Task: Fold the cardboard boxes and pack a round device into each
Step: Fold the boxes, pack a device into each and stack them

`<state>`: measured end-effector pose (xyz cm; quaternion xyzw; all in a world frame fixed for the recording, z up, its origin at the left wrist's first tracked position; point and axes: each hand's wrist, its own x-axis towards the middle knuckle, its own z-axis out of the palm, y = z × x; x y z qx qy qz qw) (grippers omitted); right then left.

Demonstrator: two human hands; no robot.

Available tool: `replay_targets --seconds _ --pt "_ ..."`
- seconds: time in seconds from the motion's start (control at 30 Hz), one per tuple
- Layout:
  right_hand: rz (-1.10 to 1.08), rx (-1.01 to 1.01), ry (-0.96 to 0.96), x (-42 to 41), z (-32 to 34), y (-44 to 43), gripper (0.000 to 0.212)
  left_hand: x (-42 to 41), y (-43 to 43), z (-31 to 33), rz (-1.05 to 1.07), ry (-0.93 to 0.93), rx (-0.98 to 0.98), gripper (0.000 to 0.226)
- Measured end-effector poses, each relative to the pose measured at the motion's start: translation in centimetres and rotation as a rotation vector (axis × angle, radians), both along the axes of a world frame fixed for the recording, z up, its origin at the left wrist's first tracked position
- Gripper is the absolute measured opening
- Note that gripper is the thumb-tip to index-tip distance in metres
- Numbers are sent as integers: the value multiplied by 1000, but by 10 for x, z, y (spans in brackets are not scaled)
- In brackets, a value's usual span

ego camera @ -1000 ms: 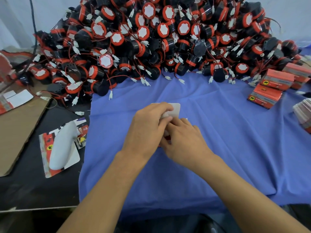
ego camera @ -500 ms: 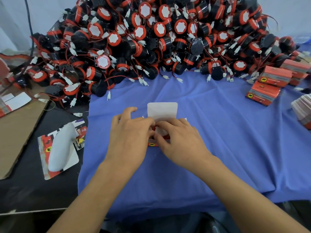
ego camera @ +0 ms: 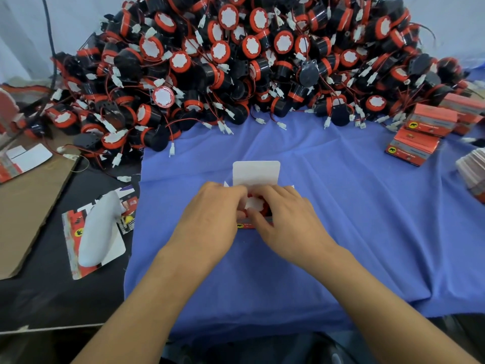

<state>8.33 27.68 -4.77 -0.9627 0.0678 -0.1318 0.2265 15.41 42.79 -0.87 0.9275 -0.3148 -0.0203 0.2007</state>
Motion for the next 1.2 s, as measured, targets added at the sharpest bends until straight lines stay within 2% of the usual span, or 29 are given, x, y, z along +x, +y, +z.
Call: replay_targets --seconds 0.1,0.27,0.37,0.43,0.5,0.57,0.63,0.7,0.77,0.87,0.9,1.0,1.1,1.17,1.2 --pt "11 -17 -41 0 -3 -1 17 -3 0 -5 -5 -89 16 12" --pt "32 0 -65 -2 -8 -4 19 -17 1 -19 -58 -437 253 16" --pt "19 10 -75 -2 -9 -3 21 -15 3 -23 -69 -472 251 20" --pt "9 26 -105 -3 -12 -2 23 -13 3 -26 -46 -357 130 24" --pt "-18 60 -137 -5 -17 -1 23 -13 4 -30 -21 -166 -97 19" --pt "-60 253 -181 -9 -22 2 26 -17 4 -36 21 -53 -389 7" --pt "-91 482 -283 -13 -24 6 42 -20 3 -44 97 -2 -654 23" --pt "-110 629 -355 -16 -26 7 59 -19 2 -47 190 69 -830 20" --pt "-80 715 -352 -18 -28 8 58 -15 1 -50 227 145 -861 20" --pt "-80 623 -341 -17 -32 4 19 -10 0 -54 207 252 -821 21" --pt "-73 588 -340 -16 -33 2 18 -9 -2 -55 213 270 -813 20" --pt "-80 569 -327 -13 -34 -1 19 -8 -7 -56 282 318 -826 24" --pt "-121 727 -294 -9 -32 -3 22 -4 -8 -54 273 472 -985 46" --pt "-113 872 -248 -7 -29 -8 45 -1 -7 -53 187 485 -948 53" --pt "-100 914 -219 -6 -26 -11 56 2 -6 -54 152 469 -905 47"
